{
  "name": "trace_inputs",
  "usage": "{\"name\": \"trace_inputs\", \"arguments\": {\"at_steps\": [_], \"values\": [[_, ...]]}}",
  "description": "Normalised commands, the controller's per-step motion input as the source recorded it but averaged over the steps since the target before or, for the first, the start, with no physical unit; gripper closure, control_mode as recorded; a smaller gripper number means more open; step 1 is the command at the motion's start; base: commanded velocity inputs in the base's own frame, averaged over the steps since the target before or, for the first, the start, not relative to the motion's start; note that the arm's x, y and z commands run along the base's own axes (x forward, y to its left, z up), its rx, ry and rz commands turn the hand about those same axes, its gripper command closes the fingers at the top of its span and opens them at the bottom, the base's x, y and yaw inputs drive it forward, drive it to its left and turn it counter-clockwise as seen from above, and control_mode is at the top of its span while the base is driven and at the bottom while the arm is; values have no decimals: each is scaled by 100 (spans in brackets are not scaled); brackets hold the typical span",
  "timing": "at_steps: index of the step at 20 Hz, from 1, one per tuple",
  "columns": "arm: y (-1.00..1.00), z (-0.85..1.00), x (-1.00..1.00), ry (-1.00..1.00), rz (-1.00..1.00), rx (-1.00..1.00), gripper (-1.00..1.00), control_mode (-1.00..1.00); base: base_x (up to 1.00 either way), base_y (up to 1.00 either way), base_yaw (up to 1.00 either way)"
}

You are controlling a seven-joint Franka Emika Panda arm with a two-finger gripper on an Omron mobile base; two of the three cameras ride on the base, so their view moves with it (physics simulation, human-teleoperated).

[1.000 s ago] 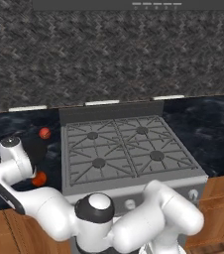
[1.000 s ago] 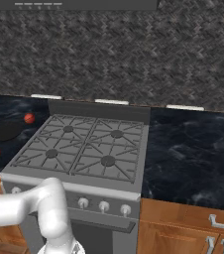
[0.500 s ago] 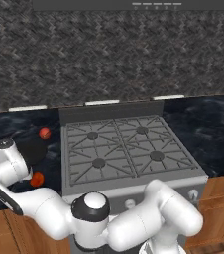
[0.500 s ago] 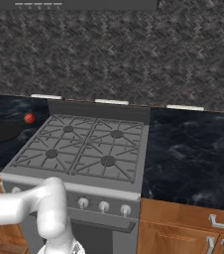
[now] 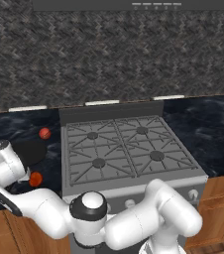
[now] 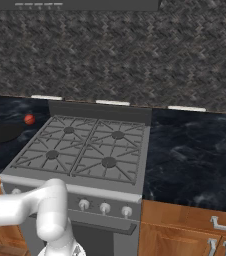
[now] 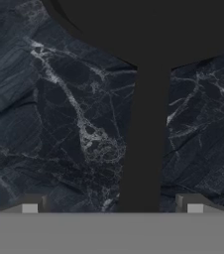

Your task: Place the pan on the rear right burner on the stove. Then place the tomato and the onion in the pan and turn on the rear right burner.

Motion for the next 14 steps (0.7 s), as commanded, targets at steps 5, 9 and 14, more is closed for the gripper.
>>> {"name": "trace_inputs", "arguments": {"at_steps": [5, 9, 14], "values": [[-2, -51, -4, 0, 0, 0, 100, -100, 0, 0, 0], [-42, -72, -36, 0, 0, 0, 100, -100, 0, 0, 0], [-69, -81, -59, -5, 0, 2, 100, -100, 0, 0, 0]]}}
